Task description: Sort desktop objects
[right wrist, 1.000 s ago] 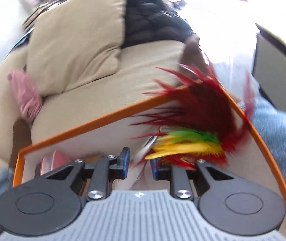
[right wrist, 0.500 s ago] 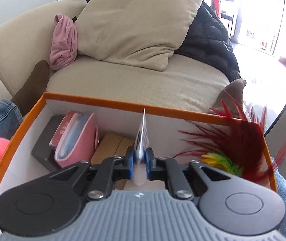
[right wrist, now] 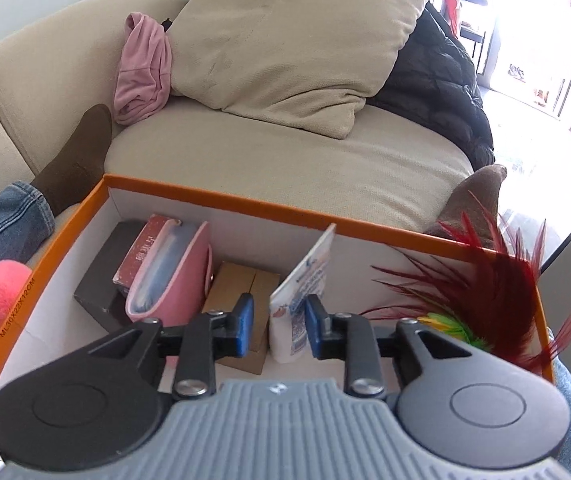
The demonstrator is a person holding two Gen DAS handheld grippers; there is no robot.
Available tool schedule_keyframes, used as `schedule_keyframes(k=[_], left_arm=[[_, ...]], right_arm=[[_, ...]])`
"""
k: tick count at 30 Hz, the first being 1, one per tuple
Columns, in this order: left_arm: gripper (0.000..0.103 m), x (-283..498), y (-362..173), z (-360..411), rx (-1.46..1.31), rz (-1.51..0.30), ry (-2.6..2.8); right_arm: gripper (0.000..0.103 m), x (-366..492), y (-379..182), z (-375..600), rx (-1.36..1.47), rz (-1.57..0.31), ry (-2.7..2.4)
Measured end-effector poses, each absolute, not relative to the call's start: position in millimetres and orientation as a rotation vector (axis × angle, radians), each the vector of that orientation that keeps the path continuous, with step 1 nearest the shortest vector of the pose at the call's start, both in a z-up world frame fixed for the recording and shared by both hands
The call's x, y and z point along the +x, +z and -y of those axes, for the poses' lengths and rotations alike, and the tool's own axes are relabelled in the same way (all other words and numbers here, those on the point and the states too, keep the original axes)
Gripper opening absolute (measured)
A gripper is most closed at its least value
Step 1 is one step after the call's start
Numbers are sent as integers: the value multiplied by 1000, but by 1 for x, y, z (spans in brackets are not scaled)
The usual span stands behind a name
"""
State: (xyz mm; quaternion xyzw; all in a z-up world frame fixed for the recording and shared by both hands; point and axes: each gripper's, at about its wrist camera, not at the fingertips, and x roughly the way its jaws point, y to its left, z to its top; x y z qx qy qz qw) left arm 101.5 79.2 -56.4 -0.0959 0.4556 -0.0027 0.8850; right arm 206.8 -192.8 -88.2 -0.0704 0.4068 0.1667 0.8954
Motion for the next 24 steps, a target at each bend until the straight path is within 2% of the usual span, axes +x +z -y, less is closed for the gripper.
schedule_keyframes(k=[3, 12, 17, 20, 22, 23, 24], left_arm=[[22, 99, -55, -80, -198, -946, -2], [22, 92, -46, -81, -186, -921, 5], [33, 90, -43, -86, -107, -930, 4], [34, 92, -46, -85, -55, -942, -21], [41, 97, -49, -83, -42, -948, -64], [54, 100, -51, -81, -33, -953, -81], [59, 102, -53, -78, -11, -950, -101]], right_arm=[[42, 207, -87, 194, -138, -844, 342], [45, 199, -76, 202, -114, -824, 332], [44, 165, -42, 200, -79, -722, 421], [44, 148, -24, 183, -100, -672, 527], [44, 139, -16, 167, -122, -657, 607], [44, 137, -14, 158, -135, -666, 647], [43, 136, -13, 147, -148, -683, 691]])
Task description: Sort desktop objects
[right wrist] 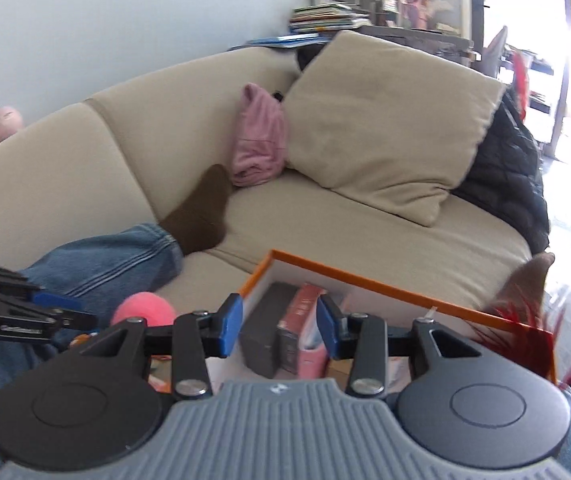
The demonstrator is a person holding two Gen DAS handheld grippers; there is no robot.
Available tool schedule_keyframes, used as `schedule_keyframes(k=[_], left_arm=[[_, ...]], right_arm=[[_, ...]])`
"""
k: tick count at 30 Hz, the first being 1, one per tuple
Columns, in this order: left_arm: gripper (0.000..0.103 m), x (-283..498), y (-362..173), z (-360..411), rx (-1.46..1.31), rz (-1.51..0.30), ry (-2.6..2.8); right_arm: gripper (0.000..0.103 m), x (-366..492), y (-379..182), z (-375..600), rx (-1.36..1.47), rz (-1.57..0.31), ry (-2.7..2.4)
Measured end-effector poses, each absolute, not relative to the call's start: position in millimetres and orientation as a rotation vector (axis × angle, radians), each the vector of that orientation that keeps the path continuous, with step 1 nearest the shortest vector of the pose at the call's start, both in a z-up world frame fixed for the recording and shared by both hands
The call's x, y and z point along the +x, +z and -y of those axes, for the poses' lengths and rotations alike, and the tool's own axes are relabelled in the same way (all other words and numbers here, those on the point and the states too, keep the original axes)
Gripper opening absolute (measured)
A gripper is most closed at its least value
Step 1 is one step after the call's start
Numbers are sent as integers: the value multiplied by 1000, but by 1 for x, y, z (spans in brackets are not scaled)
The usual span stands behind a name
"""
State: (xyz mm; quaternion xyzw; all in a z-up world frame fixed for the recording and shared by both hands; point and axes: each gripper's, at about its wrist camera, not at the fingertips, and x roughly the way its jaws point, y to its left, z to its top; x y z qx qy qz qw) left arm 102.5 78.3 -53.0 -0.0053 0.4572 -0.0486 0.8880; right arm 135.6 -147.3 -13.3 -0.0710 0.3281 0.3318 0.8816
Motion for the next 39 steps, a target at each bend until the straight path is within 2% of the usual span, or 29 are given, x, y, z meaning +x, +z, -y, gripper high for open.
schedule_keyframes(k=[7, 9, 19, 23, 26, 28, 32, 33, 35, 39], left_arm=[[60, 134, -72, -64, 171, -993, -147], [64, 143, -79, -65, 173, -1019, -163], [64, 177, -120, -80, 100, -1160, -151], [58, 183, -131, -85, 81, -1204, -161], [52, 186, -133, -90, 56, -1189, -169], [51, 188, -132, -95, 28, -1172, -165], [49, 189, -129, -103, -8, -1123, -161], [49, 189, -129, -103, -11, -1114, -162], [49, 188, -128, -104, -9, -1098, -164], [49, 187, -129, -108, -29, -1091, -160]], right_arm=[[43, 158, -20, 74, -418, -757, 786], [43, 175, -22, 57, -474, -793, 812], [43, 276, -61, -21, -672, -1154, 790], [43, 302, -85, -39, -700, -1313, 748], [43, 310, -99, -47, -742, -1361, 733], [45, 312, -107, -51, -776, -1376, 717], [62, 322, -120, -56, -833, -1440, 707], [62, 325, -124, -56, -838, -1464, 704], [60, 331, -131, -56, -832, -1513, 698], [46, 332, -141, -51, -787, -1578, 692]])
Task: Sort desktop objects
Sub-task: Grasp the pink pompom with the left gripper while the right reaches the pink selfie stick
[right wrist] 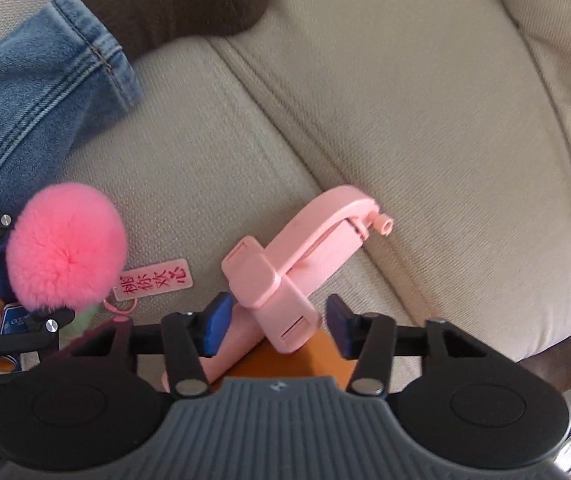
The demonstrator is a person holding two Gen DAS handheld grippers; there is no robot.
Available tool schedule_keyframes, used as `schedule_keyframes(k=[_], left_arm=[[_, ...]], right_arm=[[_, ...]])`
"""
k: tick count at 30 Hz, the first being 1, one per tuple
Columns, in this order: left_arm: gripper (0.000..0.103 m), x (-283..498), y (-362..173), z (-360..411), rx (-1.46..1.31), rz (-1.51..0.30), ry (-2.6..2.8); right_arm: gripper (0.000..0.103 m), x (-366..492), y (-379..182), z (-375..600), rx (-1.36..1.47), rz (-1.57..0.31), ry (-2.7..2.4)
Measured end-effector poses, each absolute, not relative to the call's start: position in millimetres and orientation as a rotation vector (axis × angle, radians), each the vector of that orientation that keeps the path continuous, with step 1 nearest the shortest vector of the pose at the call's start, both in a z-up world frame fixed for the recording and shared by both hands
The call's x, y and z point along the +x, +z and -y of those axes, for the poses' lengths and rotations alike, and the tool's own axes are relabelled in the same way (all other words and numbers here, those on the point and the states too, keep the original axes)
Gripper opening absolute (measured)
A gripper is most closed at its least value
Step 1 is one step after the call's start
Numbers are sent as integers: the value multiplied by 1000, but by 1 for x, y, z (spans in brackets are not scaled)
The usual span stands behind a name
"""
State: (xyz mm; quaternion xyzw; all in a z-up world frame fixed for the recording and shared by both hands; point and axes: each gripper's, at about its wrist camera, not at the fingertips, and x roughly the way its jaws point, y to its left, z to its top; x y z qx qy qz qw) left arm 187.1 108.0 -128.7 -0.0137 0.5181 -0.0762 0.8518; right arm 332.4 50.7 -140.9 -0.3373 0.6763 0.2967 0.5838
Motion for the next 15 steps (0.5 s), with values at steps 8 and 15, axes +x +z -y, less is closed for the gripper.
schedule_keyframes(k=[8, 15], left_arm=[[49, 182, -126, -117, -72, -1060, -160], [49, 180, -122, -126, -95, -1033, -158]], right_arm=[[31, 324, -123, -47, -597, -1579, 722], [36, 312, -121, -47, -539, -1570, 728]])
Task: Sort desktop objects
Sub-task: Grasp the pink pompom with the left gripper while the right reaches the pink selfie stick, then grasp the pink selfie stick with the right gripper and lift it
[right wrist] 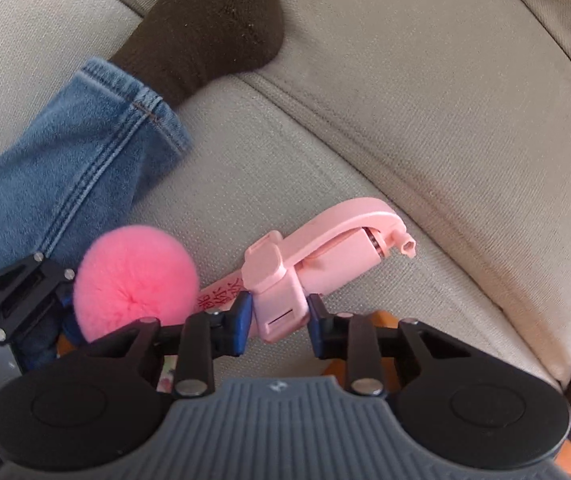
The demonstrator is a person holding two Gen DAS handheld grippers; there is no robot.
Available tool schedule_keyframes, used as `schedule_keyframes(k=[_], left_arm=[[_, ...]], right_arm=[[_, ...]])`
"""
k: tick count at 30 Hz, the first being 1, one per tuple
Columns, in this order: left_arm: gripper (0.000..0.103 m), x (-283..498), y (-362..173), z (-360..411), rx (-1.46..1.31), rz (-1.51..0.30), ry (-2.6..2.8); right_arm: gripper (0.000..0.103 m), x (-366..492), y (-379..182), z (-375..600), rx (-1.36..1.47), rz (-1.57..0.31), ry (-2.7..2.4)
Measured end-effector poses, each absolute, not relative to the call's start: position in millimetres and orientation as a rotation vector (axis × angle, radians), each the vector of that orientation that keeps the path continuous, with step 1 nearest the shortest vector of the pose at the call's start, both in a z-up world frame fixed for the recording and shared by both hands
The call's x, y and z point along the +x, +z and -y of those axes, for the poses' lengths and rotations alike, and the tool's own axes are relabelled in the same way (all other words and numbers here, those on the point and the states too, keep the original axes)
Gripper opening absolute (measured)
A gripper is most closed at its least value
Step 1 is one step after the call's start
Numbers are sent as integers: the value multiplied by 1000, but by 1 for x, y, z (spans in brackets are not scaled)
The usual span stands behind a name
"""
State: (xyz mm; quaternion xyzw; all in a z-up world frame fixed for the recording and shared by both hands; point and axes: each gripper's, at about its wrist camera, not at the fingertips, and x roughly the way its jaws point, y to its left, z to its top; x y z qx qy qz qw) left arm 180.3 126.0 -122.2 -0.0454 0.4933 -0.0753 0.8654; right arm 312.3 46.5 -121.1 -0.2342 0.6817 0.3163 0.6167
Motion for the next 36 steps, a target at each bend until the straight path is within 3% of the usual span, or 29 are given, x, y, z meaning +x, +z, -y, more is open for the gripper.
schedule_keyframes(k=[5, 10, 16, 19, 22, 25, 29, 36], left_arm=[[50, 185, -126, -126, -76, -1045, -151], [54, 182, -126, -116, -71, -1032, -158], [58, 174, -123, -108, -39, -982, -149], [59, 175, -120, -106, -42, -955, -135], [60, 184, -122, -107, -55, -963, -138], [60, 187, -124, -106, -46, -976, -138], [50, 193, -130, -107, -62, -1001, -137], [44, 195, -127, -120, -144, -993, -125]], right_arm=[[46, 287, -93, -52, -778, -1401, 880], [46, 241, -90, -57, -1153, -1145, 1065], [43, 192, -105, -37, -1563, -746, 1190], [34, 186, -112, -30, -1675, -612, 1197], [25, 183, -117, -28, -1715, -552, 1223], [22, 183, -124, -26, -1717, -511, 1231], [21, 187, -122, -27, -1706, -469, 1245], [12, 182, -116, -20, -1712, -381, 1230]])
